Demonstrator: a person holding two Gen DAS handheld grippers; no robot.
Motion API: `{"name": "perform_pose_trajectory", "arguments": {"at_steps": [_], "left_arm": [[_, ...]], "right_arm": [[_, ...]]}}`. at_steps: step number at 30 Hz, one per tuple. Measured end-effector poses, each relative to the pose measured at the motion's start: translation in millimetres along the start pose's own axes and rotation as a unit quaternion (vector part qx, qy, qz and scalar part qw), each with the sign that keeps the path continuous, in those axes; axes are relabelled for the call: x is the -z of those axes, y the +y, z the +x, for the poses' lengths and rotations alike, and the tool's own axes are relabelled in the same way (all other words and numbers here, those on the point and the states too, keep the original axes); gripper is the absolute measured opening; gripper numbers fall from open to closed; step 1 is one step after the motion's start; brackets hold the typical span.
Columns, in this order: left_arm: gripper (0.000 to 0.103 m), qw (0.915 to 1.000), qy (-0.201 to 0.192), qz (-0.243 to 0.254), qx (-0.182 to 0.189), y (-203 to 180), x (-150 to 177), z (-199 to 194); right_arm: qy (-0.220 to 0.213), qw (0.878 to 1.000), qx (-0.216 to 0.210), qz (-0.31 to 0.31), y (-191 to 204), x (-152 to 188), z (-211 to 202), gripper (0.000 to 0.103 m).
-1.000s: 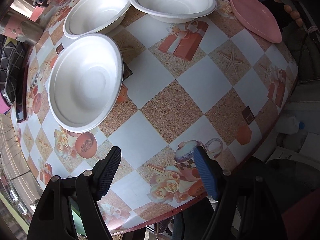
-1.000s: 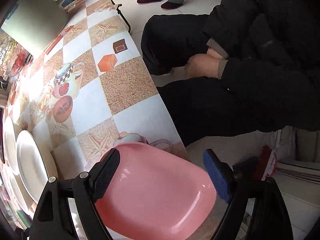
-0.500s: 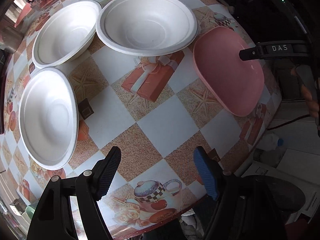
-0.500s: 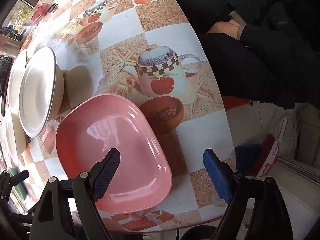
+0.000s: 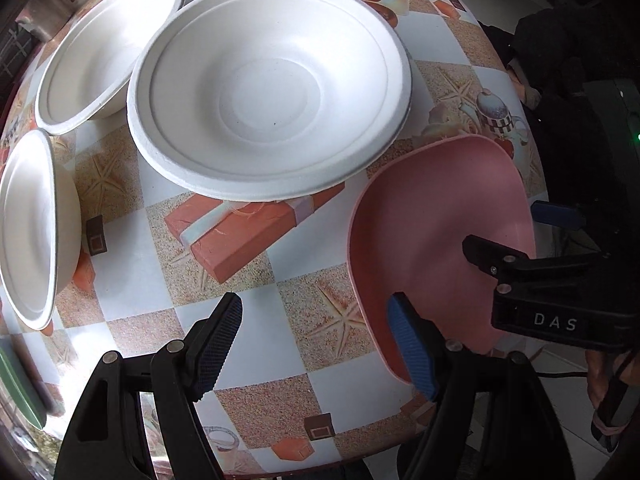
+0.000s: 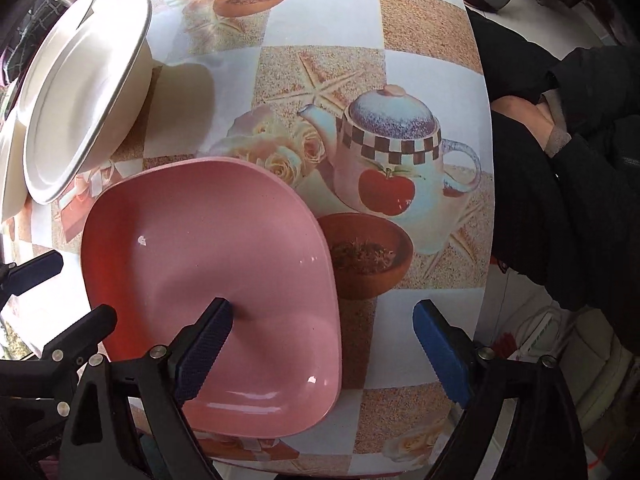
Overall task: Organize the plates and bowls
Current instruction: 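Close both tools on the rim of the pink plate, then lift the pink plate with both tools and carry it over the green plate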
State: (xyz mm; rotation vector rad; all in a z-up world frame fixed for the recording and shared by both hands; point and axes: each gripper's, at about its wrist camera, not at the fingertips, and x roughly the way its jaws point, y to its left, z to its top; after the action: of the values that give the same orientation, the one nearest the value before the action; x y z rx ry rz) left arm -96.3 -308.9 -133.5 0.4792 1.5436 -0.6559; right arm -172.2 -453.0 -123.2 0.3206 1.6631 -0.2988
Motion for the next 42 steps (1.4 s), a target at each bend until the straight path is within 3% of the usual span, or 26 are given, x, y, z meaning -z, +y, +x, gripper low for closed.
{"name": "perform_pose_trajectory", "arguments": {"at_steps": [2, 10, 13, 17, 19, 21, 23, 27, 28, 35, 42], "left_arm": [[0.078, 1.0, 0.004, -0.006, -0.004, -1.2, -2.8, 6.0], [0.078, 0.9999, 0.001, -0.01, -0.009, -2.6, -12.0, 14.3], [0.078, 0.9998, 0.003, -0.009, -0.017, -9.0, -16.1, 18.9], [0.078, 0.9993, 0.007, -0.003, -0.037, -18.0, -18.8, 23.7], [0.078, 0.9989, 0.012, -0.002, -0.045, -25.1, -20.5, 24.5], [0.072, 0.9988, 0.017, -0.004, -0.046, -31.2, -23.6, 24.8], [0.056, 0.9989, 0.019, 0.005, -0.044, -39.7, -25.6, 23.2], [0.035, 0.9989, 0.017, 0.03, -0.033, -50.4, -26.6, 22.5], [0.025, 0.9991, 0.018, 0.03, -0.025, -51.0, -27.2, 22.4], [0.017, 0.9985, 0.019, 0.052, 0.004, -22.0, -24.3, 21.3], [0.018, 0.9947, 0.009, 0.098, -0.03, 30.6, 10.3, 17.9]], "right_arm": [[0.009, 1.0, 0.003, -0.023, 5.3, 2.4, 5.2, 0.103], [0.005, 1.0, 0.003, -0.015, 2.3, 3.6, 2.8, 0.102], [-0.004, 1.0, 0.002, -0.014, -3.4, 7.0, -0.9, 0.091], [-0.017, 1.0, 0.0, -0.001, -9.4, 10.1, -10.5, 0.061], [-0.019, 1.0, -0.001, 0.004, -13.1, 10.7, -13.4, 0.054], [-0.022, 1.0, -0.006, 0.006, -12.5, 11.6, -15.9, 0.039], [-0.022, 1.0, -0.014, 0.002, -9.3, 6.3, -15.4, 0.028], [-0.021, 1.0, -0.01, 0.004, 3.5, 7.9, -12.9, 0.026], [-0.02, 1.0, -0.017, 0.011, 5.1, 8.7, -12.9, 0.026], [-0.008, 0.999, -0.036, 0.025, 22.4, 22.3, -6.1, 0.02], [0.001, 0.998, -0.057, 0.016, 91.5, 34.4, -2.4, 0.02]]}}
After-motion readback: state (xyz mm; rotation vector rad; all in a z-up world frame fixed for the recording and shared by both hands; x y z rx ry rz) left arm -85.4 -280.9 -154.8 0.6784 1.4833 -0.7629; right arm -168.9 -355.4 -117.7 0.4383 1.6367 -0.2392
